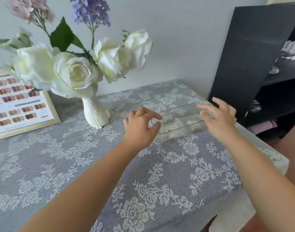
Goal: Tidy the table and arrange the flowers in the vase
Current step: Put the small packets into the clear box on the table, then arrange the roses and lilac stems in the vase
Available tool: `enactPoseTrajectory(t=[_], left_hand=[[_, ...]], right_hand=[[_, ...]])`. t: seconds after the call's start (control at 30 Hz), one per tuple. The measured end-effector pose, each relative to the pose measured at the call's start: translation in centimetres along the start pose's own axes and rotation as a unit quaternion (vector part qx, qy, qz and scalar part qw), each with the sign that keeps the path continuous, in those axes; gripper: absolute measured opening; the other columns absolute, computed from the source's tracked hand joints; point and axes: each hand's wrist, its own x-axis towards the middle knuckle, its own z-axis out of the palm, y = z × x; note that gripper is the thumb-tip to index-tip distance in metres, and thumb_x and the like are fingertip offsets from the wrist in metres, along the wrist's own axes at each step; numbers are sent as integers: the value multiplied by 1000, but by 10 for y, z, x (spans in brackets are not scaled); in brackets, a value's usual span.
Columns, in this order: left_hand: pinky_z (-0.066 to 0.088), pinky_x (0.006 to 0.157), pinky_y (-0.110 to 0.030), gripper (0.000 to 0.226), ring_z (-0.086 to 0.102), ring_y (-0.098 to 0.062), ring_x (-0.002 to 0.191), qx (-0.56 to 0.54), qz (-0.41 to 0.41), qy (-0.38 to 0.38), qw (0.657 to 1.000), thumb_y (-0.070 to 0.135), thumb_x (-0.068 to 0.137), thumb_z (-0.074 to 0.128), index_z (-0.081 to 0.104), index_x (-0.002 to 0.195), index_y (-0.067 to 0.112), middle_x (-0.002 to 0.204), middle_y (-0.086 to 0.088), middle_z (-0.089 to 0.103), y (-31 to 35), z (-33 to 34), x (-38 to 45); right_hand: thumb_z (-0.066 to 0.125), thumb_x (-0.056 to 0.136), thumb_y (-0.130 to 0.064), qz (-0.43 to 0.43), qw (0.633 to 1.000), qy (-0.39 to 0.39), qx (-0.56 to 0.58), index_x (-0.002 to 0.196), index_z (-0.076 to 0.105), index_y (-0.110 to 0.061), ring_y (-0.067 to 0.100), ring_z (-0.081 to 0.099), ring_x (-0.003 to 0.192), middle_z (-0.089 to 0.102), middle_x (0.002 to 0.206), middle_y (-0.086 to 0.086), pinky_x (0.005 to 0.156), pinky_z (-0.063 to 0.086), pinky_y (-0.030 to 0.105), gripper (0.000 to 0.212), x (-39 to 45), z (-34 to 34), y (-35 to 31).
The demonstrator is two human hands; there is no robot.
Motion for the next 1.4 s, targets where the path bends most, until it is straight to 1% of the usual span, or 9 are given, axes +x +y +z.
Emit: enactPoseTrajectory(t=[0.27,0.37,0.6,0.7,0.8,0.97,1.13,1.27,1.4], left_hand=[[38,97,-39,11,53,-13,106,-85,-56,57,993,31,88,66,67,94,40,105,14,58,-66,-55,-27],[44,75,-24,15,54,7,93,-129,-132,80,980,29,87,67,67,85,44,103,19,58,-93,-76,-39],[46,54,-20,16,62,-9,80,-221,-259,99,935,23,87,70,67,91,38,93,7,67,-153,-128,-51],[49,66,-27,16,64,-14,89,-220,-275,74,933,26,87,71,64,100,34,104,6,66,-174,-135,-50],[49,69,-25,28,64,-9,93,-220,-281,55,933,32,85,73,63,111,29,112,9,65,-186,-129,-46],[44,62,-16,47,58,5,94,-238,-267,41,933,37,83,74,57,127,31,129,10,59,-190,-113,-32],[52,57,-19,66,62,-5,107,-268,-255,53,928,35,82,76,45,141,35,139,9,53,-190,-104,-18],[49,51,-10,60,66,-2,100,-283,-227,64,930,29,85,74,48,138,39,128,17,58,-193,-97,-10],[47,47,-12,55,67,3,94,-291,-228,71,926,23,87,70,49,134,43,114,30,57,-198,-93,-3]], right_hand=[[59,90,-26,-133,988,37,74,106,71,-37,21,22,133,42,143,-7,104,10,31,23,-14,-3,-60],[61,89,-21,-193,976,-6,101,107,71,-32,20,26,130,45,139,-4,101,12,28,23,-19,9,-96],[61,90,-18,-251,941,-114,196,110,70,-27,12,40,117,54,122,-2,89,23,15,23,-32,55,-167],[61,90,-19,-243,930,-161,222,114,66,-27,5,47,111,55,119,-4,89,30,7,26,-31,81,-189],[62,90,-22,-189,932,-209,228,122,58,-33,7,50,113,52,129,-5,96,40,24,35,-25,116,-203],[67,88,-23,-112,939,-246,215,143,38,-29,13,49,119,45,144,-1,93,42,30,63,-8,170,-212],[69,86,-23,-103,939,-241,222,144,36,-33,17,56,118,49,142,-5,94,50,38,68,2,198,-225],[69,85,-20,-117,937,-220,243,142,40,-31,10,57,109,55,136,-6,78,47,18,65,7,210,-229],[67,87,-18,-116,938,-220,241,143,39,-30,9,56,110,54,137,-5,73,44,14,64,16,218,-230]])
